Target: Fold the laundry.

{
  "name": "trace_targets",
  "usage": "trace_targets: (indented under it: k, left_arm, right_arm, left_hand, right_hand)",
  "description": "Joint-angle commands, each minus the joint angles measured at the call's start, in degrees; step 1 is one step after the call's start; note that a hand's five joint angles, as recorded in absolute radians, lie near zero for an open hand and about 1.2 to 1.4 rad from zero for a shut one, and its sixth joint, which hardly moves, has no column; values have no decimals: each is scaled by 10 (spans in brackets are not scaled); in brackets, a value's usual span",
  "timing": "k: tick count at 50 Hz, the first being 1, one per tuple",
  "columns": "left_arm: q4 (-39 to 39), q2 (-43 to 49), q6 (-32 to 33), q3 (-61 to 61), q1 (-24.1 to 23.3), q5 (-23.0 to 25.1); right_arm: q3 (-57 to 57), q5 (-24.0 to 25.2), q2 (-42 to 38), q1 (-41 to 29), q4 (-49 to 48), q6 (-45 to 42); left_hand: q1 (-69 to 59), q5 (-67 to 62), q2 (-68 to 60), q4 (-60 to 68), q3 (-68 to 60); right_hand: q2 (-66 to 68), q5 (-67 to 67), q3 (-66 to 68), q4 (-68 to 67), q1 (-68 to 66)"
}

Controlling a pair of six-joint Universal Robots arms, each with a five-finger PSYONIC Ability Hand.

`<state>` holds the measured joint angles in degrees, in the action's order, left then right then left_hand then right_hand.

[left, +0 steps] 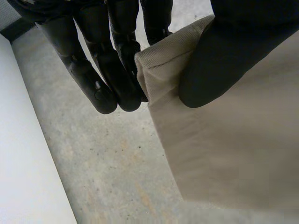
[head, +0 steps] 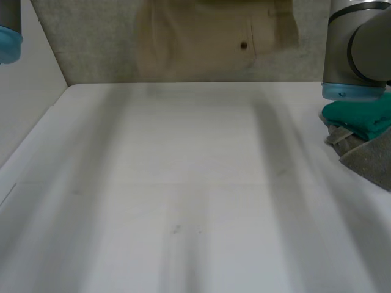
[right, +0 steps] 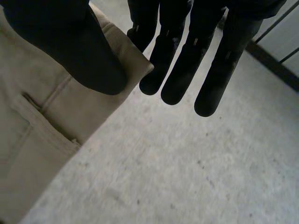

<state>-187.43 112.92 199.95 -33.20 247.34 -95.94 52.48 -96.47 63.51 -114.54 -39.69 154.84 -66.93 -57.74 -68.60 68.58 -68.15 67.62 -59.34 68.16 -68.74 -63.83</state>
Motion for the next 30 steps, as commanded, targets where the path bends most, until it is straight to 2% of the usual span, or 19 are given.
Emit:
trace_targets:
  k: [1,6,12,18,24,30]
  left_arm:
    - [17,-3,3,-111,12,8]
    - [0,5,2,-221,13,28]
    - [-39,58,4,-361,12,52]
    - [-48,114,39,-455,11,60]
    - [-20,74,94,-509,8,62]
    - [65,-27,127,-551,2,67]
  right_arm:
    - [19,23,-27,-8,46,-2]
    - [65,41,-56,-7,85,1]
    - [159,52,-117,-3,109,-1]
    - [239,65,-165,-2,130,-14]
    - [278,70,-138,1,187,-40]
    - [292,81,-60,-5,308,-74]
  left_hand:
    - [-131,-123,-114,114,-118]
    - [-131,-123,-114,114,-118]
    - [-131,-123,-114,114,-118]
    - [-131,-123,-114,114,-118]
    - [-131,-123,-114,114,-118]
    - [-131,-123,-114,114,-118]
  right_hand:
    - [124,-107,118,-113,-162]
    - [124,-107,118,-113,-162]
    - [124,-107,118,-113,-162]
    - [124,-107,118,-113,-162]
    - [124,-107,118,-113,-162]
    - [124,-107,118,-113,-162]
